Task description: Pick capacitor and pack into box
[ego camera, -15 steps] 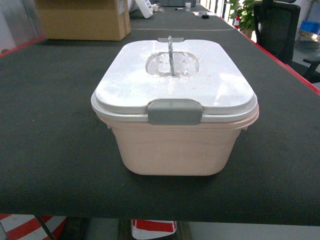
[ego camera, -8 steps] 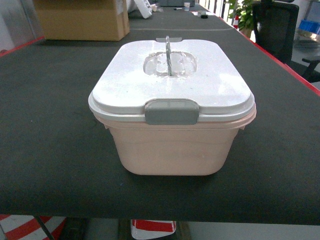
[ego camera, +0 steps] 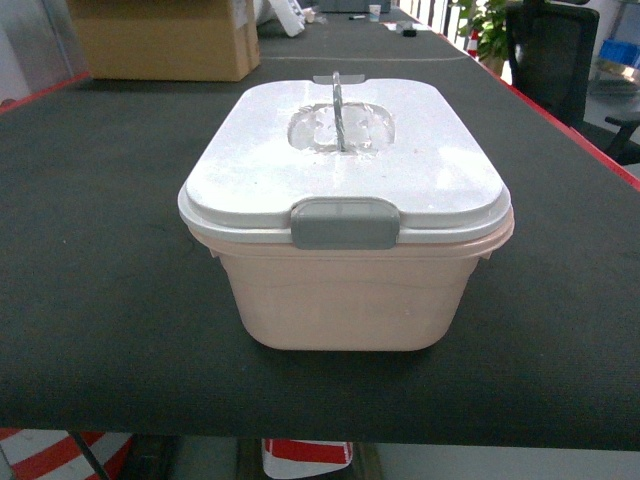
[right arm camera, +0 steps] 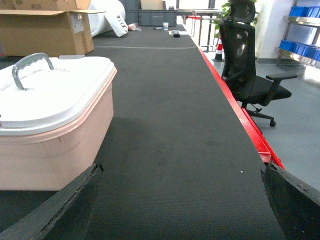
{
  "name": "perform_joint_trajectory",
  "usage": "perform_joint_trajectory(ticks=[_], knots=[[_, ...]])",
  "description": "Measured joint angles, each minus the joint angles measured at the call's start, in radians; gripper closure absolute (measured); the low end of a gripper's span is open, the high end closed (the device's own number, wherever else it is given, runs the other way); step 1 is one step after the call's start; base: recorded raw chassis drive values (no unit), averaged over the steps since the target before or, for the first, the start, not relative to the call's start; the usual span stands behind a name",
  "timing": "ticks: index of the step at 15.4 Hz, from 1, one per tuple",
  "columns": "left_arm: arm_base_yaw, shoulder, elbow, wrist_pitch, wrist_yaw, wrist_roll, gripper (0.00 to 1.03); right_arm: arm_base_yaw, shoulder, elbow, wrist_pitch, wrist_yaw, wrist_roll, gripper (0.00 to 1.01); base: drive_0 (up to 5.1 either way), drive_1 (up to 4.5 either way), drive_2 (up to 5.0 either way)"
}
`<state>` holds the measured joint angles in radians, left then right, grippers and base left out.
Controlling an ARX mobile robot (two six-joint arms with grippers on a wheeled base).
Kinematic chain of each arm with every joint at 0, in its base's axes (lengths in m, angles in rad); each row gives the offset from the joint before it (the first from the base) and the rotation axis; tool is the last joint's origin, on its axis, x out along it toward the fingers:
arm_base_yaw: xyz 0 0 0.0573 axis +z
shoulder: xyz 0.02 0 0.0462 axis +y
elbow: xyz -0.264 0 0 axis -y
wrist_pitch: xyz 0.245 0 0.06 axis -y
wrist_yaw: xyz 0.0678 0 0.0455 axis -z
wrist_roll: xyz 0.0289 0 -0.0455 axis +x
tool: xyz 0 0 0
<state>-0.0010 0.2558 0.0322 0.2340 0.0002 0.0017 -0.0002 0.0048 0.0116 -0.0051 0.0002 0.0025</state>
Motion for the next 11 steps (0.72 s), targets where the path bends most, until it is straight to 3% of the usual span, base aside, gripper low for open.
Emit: perform_joint_trajectory(ticks=[4, 5, 11], knots=[[0.000, -0.077, -0.019, -0.055, 0.000, 0.000, 1.01, 0.000, 0.000, 0.000, 0.000, 0.000, 0.000, 0.03, 0.0, 0.00, 0.0], [0.000, -0.216, -0.019, -0.249, 0.000, 0.000, 1.01, 0.000, 0.000, 0.000, 0.000, 0.000, 0.000, 0.03, 0.0, 0.00, 0.0], [0.000, -0.246, -0.018, -0.239, 0.000, -0.001, 1.01, 0.000, 0.000, 0.000, 0.000, 0.000, 0.000, 0.03, 0.0, 0.00, 0.0]])
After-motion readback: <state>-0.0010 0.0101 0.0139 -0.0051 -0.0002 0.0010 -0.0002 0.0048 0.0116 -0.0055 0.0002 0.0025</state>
